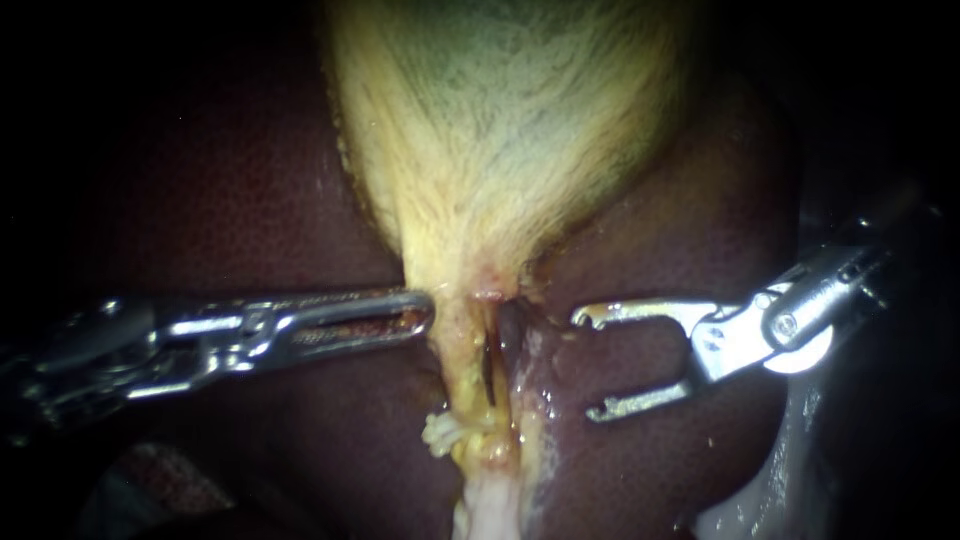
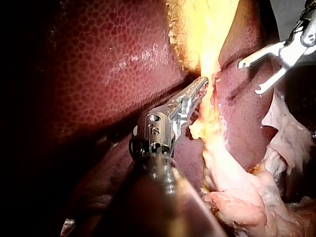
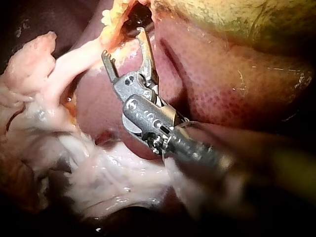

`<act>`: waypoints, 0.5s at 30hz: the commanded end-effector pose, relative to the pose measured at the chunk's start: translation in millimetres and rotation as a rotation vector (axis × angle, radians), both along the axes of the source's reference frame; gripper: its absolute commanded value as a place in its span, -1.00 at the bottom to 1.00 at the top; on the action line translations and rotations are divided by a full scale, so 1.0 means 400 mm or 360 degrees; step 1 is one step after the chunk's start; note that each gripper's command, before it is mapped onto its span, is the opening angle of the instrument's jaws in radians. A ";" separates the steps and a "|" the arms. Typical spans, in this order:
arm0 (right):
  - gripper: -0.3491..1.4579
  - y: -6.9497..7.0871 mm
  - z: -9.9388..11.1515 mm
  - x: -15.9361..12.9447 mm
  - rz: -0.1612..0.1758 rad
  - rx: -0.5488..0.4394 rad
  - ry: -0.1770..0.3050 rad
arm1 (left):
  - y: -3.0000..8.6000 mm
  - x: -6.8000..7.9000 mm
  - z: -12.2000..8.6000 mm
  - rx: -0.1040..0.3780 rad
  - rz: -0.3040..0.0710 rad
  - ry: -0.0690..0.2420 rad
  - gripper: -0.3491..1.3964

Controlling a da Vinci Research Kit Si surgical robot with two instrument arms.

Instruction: Going back second clip left tube

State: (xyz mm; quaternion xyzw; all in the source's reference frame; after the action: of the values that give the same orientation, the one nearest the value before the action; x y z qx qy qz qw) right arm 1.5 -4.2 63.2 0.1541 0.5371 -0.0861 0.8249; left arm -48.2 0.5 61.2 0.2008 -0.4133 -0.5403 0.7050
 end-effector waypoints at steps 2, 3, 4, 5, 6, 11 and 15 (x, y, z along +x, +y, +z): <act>0.05 0.0000 0.0000 0.0001 0.0001 0.0002 0.0000 | -0.0002 -0.0008 0.0010 0.0001 0.0006 0.0004 -1.00; 0.05 0.0000 0.0000 0.0001 0.0001 0.0002 0.0000 | -0.0003 -0.0014 0.0016 0.0003 0.0010 0.0006 -1.00; 0.05 0.0000 0.0000 0.0001 0.0001 0.0002 0.0000 | -0.0004 -0.0019 0.0021 0.0006 0.0014 0.0008 -1.00; 0.05 0.0000 0.0000 0.0002 0.0001 0.0002 0.0000 | -0.0004 -0.0023 0.0026 0.0004 0.0013 0.0009 -1.00; 0.05 0.0000 0.0001 0.0003 0.0002 0.0002 -0.0001 | -0.0004 -0.0028 0.0030 0.0007 0.0018 0.0011 -1.00; 0.05 0.0000 0.0001 0.0006 0.0003 0.0002 -0.0001 | -0.0006 -0.0052 0.0051 0.0010 0.0026 0.0015 -1.00; 0.05 0.0002 0.0000 0.0006 0.0003 0.0002 -0.0001 | -0.0009 -0.0068 0.0062 0.0023 0.0032 0.0016 -1.00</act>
State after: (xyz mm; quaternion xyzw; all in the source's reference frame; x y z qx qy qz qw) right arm 1.8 -4.2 63.2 0.1543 0.5369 -0.0849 0.8250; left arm -51.0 0.1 63.7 0.2073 -0.4040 -0.5368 0.7111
